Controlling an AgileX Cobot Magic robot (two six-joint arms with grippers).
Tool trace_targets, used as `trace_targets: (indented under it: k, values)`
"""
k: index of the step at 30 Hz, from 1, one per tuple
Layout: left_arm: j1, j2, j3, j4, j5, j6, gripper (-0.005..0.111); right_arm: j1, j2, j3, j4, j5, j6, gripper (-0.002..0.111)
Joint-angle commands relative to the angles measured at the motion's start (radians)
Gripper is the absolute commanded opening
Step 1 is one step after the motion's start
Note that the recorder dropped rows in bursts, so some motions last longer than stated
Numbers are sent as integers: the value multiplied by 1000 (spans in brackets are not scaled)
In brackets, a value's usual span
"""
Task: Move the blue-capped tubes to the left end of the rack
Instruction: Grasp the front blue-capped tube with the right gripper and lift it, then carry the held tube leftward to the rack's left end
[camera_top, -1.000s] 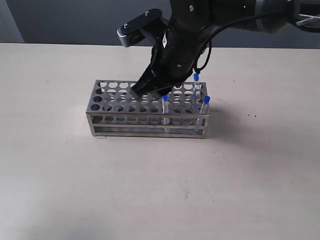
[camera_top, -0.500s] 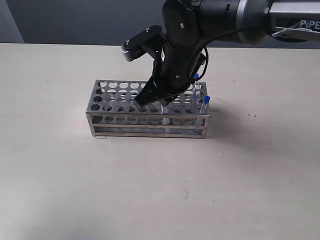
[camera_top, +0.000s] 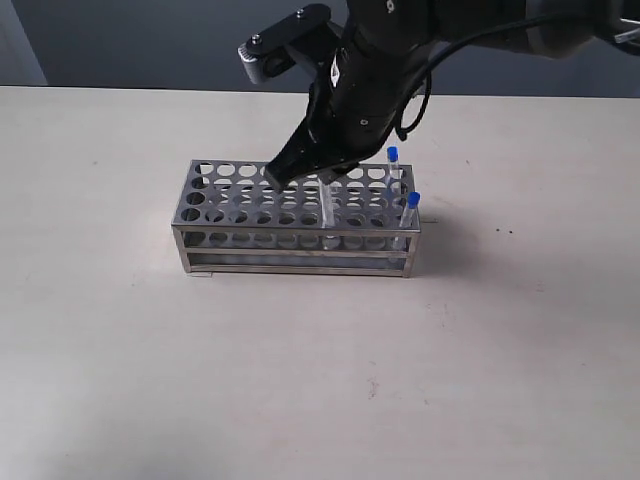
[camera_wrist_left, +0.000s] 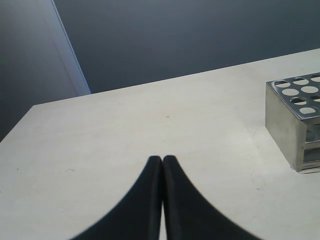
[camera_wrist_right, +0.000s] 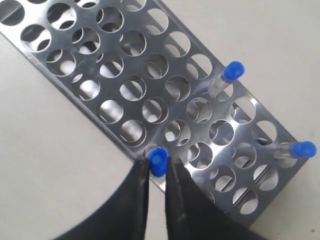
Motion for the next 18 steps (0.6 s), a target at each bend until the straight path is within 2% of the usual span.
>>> trace_targets:
  k: [1,18]
  values:
    - [-6,4,-2,4,-13,-3,0,0,-3,-5,5,-7,-2,0]
    - [-6,4,-2,4,-13,-3,0,0,-86,-5,7,-124,-24,0]
